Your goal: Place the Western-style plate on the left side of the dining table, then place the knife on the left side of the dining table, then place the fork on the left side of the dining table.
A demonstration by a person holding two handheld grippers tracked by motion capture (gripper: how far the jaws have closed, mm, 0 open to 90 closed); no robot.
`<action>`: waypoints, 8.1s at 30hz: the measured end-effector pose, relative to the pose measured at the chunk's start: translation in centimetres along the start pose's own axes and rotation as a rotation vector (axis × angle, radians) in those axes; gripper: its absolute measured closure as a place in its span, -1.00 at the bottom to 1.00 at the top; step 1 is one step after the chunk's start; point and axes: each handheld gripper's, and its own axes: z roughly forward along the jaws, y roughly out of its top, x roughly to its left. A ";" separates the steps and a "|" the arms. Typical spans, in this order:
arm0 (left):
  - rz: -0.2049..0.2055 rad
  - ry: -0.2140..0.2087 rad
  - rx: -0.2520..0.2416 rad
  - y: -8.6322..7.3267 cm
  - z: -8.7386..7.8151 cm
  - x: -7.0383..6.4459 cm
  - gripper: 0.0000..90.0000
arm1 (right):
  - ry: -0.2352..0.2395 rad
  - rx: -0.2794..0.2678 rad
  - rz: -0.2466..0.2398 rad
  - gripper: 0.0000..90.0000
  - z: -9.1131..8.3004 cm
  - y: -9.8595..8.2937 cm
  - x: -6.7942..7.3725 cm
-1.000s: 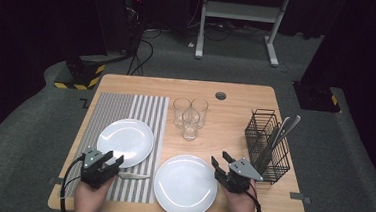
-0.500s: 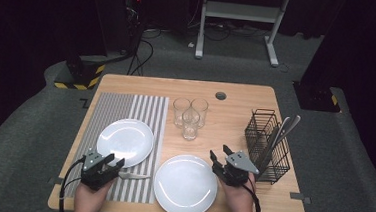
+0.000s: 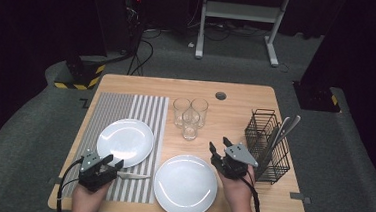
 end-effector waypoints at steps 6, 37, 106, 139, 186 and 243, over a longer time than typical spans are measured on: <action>-0.005 0.000 0.000 0.1 0.2 -0.2 0.10 | -0.004 -0.004 0.000 0.08 0.0 0.8 -0.1; 0.017 -0.010 0.002 0.7 1.3 -0.7 0.11 | -0.035 -0.043 0.045 0.04 -1.1 6.2 -3.3; 0.004 0.013 -0.003 0.6 1.3 0.3 0.11 | -0.187 0.176 0.041 0.80 3.3 8.4 -11.0; 0.008 0.023 0.000 0.6 1.3 0.5 0.12 | -0.151 0.075 0.075 0.88 -1.0 7.8 -12.7; 0.020 0.010 -0.007 0.5 1.3 0.1 0.08 | -0.195 -0.029 0.042 0.91 -2.1 8.0 -12.4; 0.053 0.040 -0.021 -0.1 0.3 -0.4 0.09 | -0.018 -0.285 -0.022 0.92 -4.7 11.5 -5.7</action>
